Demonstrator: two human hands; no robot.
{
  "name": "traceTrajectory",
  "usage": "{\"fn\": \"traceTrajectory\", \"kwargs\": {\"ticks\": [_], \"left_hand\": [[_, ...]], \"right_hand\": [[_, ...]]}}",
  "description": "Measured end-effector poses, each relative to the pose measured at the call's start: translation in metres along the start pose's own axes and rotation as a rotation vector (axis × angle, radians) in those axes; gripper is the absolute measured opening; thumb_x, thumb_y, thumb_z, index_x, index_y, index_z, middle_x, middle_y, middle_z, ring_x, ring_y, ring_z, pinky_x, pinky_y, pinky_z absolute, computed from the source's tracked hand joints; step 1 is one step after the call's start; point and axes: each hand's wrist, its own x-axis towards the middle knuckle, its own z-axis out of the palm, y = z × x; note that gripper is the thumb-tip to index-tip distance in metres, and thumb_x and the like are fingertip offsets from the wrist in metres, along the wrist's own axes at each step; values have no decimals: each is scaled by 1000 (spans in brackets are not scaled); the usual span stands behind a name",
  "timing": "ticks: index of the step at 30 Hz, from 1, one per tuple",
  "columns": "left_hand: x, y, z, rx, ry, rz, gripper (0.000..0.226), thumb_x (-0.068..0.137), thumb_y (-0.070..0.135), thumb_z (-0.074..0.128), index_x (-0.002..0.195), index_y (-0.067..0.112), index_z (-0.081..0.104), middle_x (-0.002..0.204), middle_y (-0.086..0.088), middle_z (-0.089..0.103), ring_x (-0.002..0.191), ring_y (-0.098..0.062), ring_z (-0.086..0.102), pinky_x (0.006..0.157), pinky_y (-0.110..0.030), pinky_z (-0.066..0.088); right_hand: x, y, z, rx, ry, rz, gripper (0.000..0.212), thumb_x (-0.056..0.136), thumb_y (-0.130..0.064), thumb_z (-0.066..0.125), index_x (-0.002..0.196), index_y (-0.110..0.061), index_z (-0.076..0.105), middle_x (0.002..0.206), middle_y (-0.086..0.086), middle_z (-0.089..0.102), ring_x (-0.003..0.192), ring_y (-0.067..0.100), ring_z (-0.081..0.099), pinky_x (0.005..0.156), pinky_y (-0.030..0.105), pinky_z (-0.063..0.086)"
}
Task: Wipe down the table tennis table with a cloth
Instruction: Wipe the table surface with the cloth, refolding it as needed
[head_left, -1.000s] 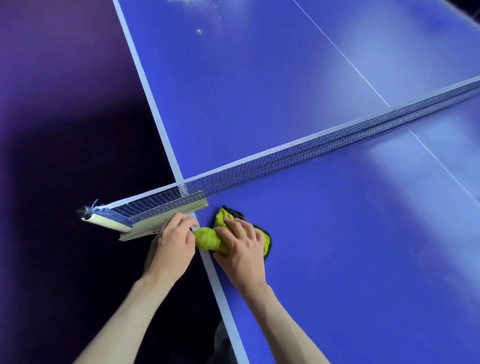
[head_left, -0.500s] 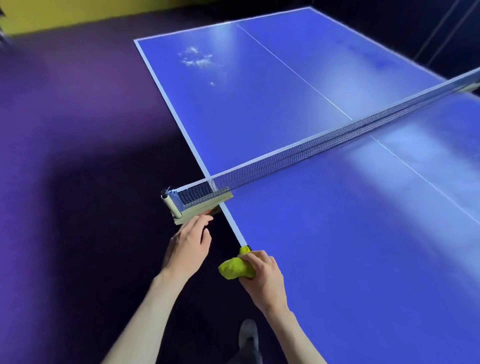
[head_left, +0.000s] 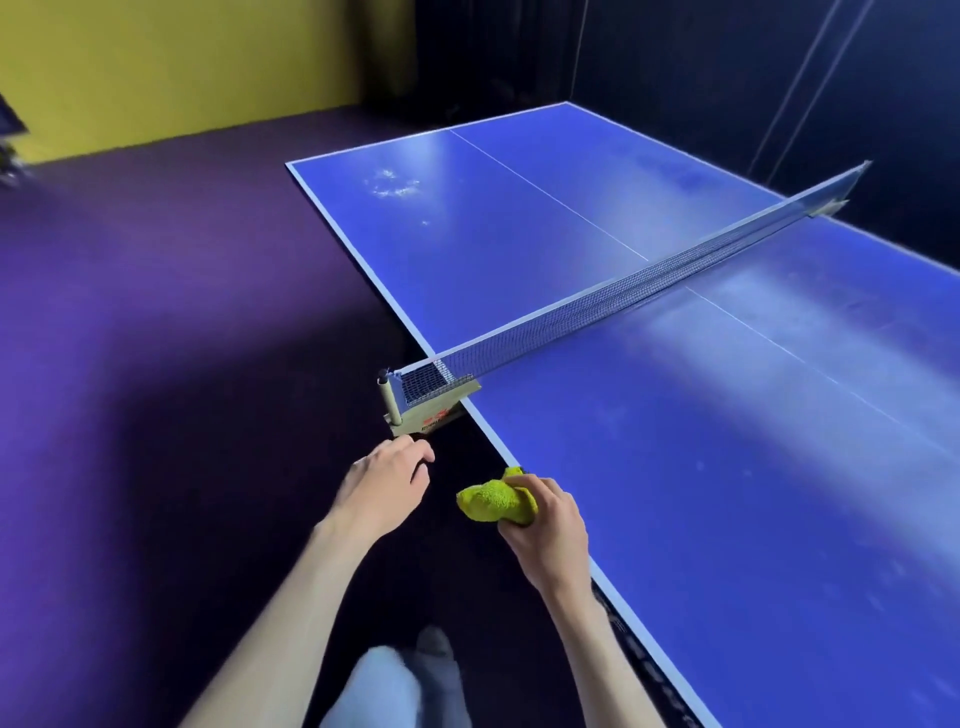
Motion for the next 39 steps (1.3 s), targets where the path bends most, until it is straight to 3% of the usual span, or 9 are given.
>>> {"fn": "traceTrajectory", "kwargs": {"ticks": [3, 5, 11, 15, 21, 35, 39], "left_hand": [[-10, -5, -7, -6, -19, 17, 24, 103, 32, 44, 120, 33, 61, 119, 17, 59, 113, -8, 56, 93, -35, 50], [-8, -14, -13, -10, -25, 27, 24, 104, 33, 44, 120, 33, 61, 119, 17, 59, 111, -8, 56, 92, -34, 50], [20, -72, -34, -41, -19, 14, 21, 103, 34, 44, 116, 34, 61, 116, 16, 59, 106, -8, 56, 89, -36, 51], [50, -125, -45, -80, -3, -3, 21, 103, 34, 45, 115, 34, 62, 114, 17, 60, 104, -8, 57, 87, -36, 52], [98, -192, -65, -95, -66, 115, 25, 104, 30, 43, 118, 30, 63, 113, 15, 61, 104, -7, 58, 87, -30, 50], [280, -256, -93, -112, -205, 274, 24, 104, 33, 44, 121, 32, 61, 118, 15, 60, 108, -8, 56, 91, -33, 51], [345, -262, -93, -27, -278, 335, 28, 105, 34, 41, 126, 32, 59, 121, 15, 58, 111, -7, 55, 95, -30, 48]], "right_hand": [[-14, -10, -1, 54, 8, 50, 52, 69, -20, 74, 112, -42, 56, 111, -29, 65, 99, 11, 59, 70, 24, 46], [-12, -16, 3, 59, 13, 63, 51, 67, -22, 74, 109, -42, 53, 107, -24, 67, 96, 13, 60, 70, 29, 48], [20, -55, 45, 75, 5, 93, 50, 67, -23, 76, 106, -43, 52, 107, -17, 69, 95, 16, 63, 73, 42, 56], [61, -99, 90, 47, 39, 97, 53, 69, -21, 81, 109, -42, 54, 105, -18, 66, 96, 16, 62, 75, 41, 56], [121, -161, 150, 6, 100, 158, 48, 70, -24, 78, 108, -41, 56, 99, -21, 65, 96, 14, 62, 74, 41, 56], [281, -201, 206, 16, 494, 398, 45, 74, -19, 81, 111, -36, 62, 92, -18, 59, 98, 22, 59, 75, 33, 47], [352, -191, 216, 48, 547, 446, 46, 75, -22, 79, 113, -37, 59, 100, -16, 65, 100, 23, 62, 77, 39, 54]]}}
